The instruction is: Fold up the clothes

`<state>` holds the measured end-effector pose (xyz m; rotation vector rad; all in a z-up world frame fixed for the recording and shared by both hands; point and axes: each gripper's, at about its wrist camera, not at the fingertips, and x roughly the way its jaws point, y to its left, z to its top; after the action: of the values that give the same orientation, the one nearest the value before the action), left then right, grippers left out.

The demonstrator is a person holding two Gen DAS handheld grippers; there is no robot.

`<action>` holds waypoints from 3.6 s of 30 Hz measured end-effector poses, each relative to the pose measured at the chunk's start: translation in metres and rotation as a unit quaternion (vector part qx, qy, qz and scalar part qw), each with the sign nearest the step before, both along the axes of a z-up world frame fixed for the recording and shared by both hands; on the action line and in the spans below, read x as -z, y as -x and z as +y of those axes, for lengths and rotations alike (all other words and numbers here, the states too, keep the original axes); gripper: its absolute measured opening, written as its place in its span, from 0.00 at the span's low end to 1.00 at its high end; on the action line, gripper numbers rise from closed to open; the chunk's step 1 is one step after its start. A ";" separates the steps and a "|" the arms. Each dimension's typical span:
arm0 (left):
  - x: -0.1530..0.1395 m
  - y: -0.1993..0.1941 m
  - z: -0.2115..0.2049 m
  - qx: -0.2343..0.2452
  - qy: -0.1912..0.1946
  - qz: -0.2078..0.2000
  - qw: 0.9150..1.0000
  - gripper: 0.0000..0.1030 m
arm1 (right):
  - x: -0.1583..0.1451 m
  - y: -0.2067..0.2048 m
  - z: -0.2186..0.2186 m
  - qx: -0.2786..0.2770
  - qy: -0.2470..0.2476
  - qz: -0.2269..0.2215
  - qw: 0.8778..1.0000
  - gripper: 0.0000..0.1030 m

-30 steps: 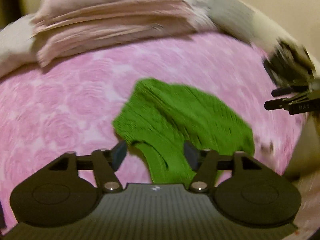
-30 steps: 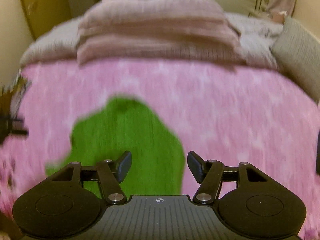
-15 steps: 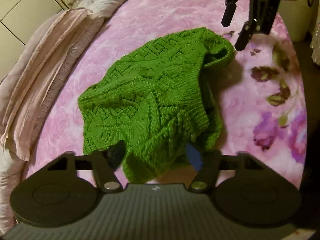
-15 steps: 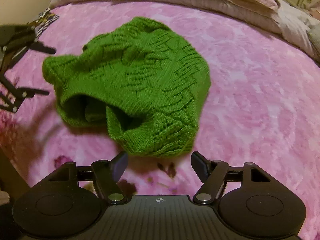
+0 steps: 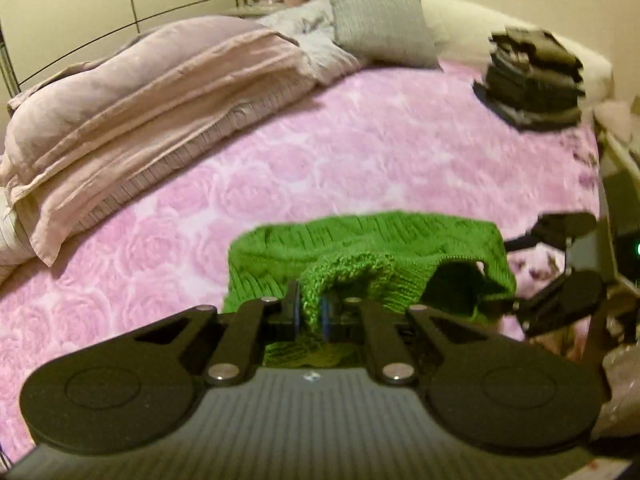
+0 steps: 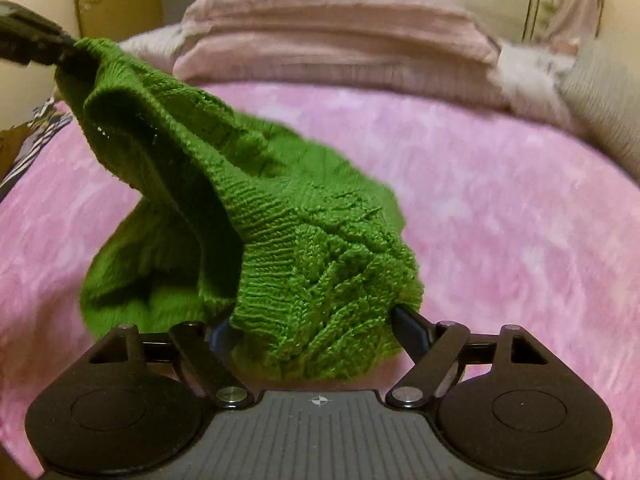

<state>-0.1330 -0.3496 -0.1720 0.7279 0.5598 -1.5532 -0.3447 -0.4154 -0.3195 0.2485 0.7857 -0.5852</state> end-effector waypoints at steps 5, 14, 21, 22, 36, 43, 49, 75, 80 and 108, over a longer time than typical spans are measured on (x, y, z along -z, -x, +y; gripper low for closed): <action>-0.009 -0.011 -0.003 -0.020 0.007 0.018 1.000 0.07 | -0.021 0.003 -0.002 -0.012 -0.004 -0.010 1.000 0.26; -0.081 -0.009 0.000 -0.055 0.039 0.041 0.997 0.07 | -0.153 0.017 -0.036 -0.038 -0.003 -0.028 0.999 0.09; -0.209 0.012 0.017 -0.074 0.129 0.030 0.988 0.07 | -0.307 0.023 -0.046 -0.102 0.067 -0.050 0.991 0.09; -0.224 0.014 0.023 -0.077 0.138 0.032 0.987 0.07 | -0.329 0.028 -0.042 -0.107 0.078 -0.056 0.990 0.09; -0.350 0.036 0.106 -0.056 0.237 0.089 0.966 0.06 | -0.501 0.078 0.042 -0.100 0.201 -0.119 0.967 0.07; -0.372 -0.007 0.028 -0.065 0.214 0.092 0.970 0.07 | -0.532 0.027 -0.003 -0.096 0.223 -0.100 0.965 0.04; -0.245 -0.092 -0.114 -0.185 0.123 0.105 0.969 0.23 | -0.412 -0.094 -0.153 -0.081 0.159 -0.063 0.982 0.15; 0.124 -0.009 0.110 -0.257 -0.197 0.169 0.931 0.49 | -0.025 0.055 -0.051 0.043 -0.183 0.087 0.978 0.54; 0.141 0.000 0.115 -0.214 -0.203 0.194 0.936 0.38 | -0.010 0.072 -0.002 0.067 -0.209 0.067 0.973 0.59; 0.062 -0.040 0.140 -0.178 -0.161 0.232 0.943 0.04 | -0.072 0.081 0.041 0.054 -0.109 0.125 0.985 0.00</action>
<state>-0.0926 -0.2099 -0.2339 0.4607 1.2500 -1.3006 -0.4256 -0.3743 -0.2479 0.4258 1.0869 -0.6398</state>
